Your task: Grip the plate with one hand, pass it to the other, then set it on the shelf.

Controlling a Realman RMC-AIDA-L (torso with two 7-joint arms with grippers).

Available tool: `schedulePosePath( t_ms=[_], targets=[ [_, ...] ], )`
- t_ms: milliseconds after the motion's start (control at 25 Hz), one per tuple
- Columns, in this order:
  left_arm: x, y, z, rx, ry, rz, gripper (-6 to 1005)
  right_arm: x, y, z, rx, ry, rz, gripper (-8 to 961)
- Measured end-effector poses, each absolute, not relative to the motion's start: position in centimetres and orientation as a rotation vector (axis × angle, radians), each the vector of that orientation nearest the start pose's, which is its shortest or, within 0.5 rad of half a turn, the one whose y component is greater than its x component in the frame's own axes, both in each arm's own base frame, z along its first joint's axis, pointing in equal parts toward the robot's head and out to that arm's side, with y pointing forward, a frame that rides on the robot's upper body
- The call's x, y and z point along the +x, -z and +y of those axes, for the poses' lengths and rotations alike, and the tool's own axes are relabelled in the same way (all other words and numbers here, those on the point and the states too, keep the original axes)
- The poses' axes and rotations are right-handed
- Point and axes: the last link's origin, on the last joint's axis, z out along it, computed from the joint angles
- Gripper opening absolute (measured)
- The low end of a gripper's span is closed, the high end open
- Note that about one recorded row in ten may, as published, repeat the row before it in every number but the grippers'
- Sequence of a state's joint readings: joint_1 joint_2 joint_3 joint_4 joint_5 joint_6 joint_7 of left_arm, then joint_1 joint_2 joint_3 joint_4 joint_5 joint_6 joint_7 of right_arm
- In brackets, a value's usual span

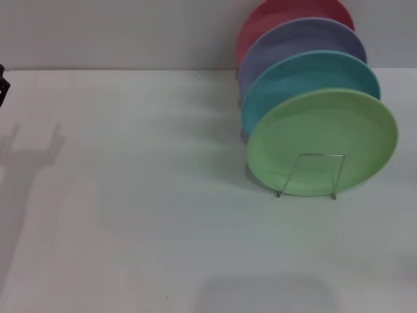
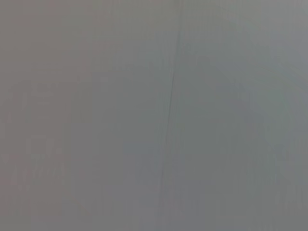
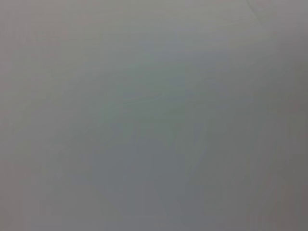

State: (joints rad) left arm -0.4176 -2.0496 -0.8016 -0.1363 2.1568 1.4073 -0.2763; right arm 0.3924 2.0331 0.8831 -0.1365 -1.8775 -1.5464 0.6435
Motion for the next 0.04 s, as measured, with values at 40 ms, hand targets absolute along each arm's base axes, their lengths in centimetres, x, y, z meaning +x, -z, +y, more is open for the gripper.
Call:
schedulePosePath(
  t_ms=[40],
  targets=[
    [-32.58, -2.81, 32.04, -1.424, 0.922, -0.480, 846, 39.35, -11.58, 26.99, -0.995, -1.010, 0.568, 639]
  ],
)
